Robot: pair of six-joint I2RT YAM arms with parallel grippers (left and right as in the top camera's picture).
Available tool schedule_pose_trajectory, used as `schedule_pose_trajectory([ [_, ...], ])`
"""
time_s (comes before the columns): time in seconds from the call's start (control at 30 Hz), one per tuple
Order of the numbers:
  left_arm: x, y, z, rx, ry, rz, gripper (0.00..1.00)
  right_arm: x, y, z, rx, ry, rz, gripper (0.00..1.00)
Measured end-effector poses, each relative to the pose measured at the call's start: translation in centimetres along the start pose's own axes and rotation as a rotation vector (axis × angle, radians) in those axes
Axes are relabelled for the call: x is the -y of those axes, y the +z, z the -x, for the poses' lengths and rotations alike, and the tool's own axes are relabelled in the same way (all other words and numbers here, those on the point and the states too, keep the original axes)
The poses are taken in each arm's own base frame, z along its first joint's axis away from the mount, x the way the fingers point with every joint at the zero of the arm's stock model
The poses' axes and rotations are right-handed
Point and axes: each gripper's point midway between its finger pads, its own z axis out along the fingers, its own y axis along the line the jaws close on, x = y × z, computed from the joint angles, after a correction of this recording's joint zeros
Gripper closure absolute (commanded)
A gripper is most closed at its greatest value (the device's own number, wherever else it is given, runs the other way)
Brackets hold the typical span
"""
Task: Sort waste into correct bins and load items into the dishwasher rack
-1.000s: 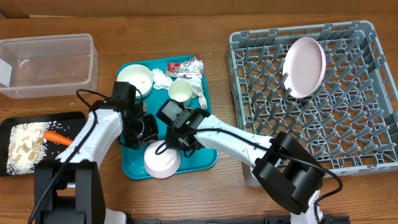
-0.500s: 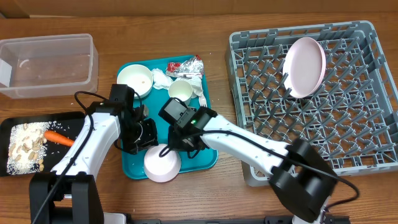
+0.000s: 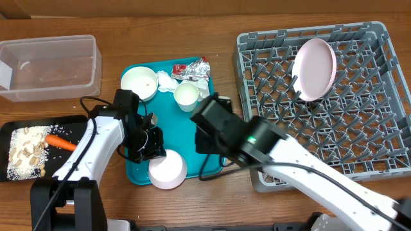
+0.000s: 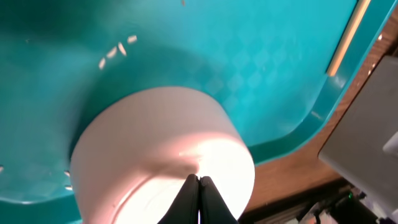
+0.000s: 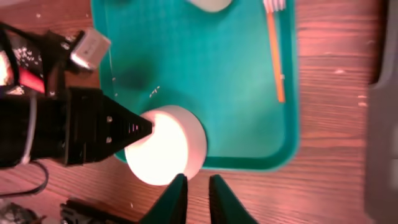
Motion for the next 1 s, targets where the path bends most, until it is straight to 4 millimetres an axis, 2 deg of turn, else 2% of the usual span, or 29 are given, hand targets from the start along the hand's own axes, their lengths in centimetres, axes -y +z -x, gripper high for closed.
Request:
schedule_pose_trajectory([
  [0.03, 0.0, 0.0, -0.2, -0.006, 0.001, 0.001, 0.96, 0.3, -0.8, 0.1, 0.013, -0.001, 0.000, 0.64],
  [0.17, -0.4, 0.0, 0.6, 0.026, 0.011, 0.025, 0.96, 1.1, -2.9, 0.1, 0.047, 0.002, -0.002, 0.64],
  [0.37, -0.1, -0.5, 4.2, 0.180, 0.049, 0.033, 0.96, 1.7, -3.2, 0.1, 0.057, 0.001, -0.025, 0.64],
  [0.5, 0.2, -0.8, 5.5, 0.232, 0.049, 0.026, 0.96, 2.0, -3.2, 0.0, 0.054, 0.000, -0.036, 0.64],
  [0.83, -1.2, -0.2, 3.4, 0.161, -0.003, 0.121, 0.96, 1.9, -3.2, -0.7, 0.034, -0.013, -0.040, 0.63],
  [0.87, -1.4, -0.2, 3.3, 0.156, -0.007, 0.127, 0.96, 1.8, -3.2, -0.9, 0.032, -0.019, -0.038, 0.54],
  [0.9, -1.4, -0.2, 3.2, 0.152, -0.009, 0.130, 0.96, 1.6, -3.2, -1.1, 0.029, -0.024, -0.036, 0.38],
  [1.0, -1.8, 0.1, 2.8, 0.140, -0.019, 0.140, 0.96, 1.1, -3.2, -1.8, 0.017, -0.046, -0.024, 0.09],
])
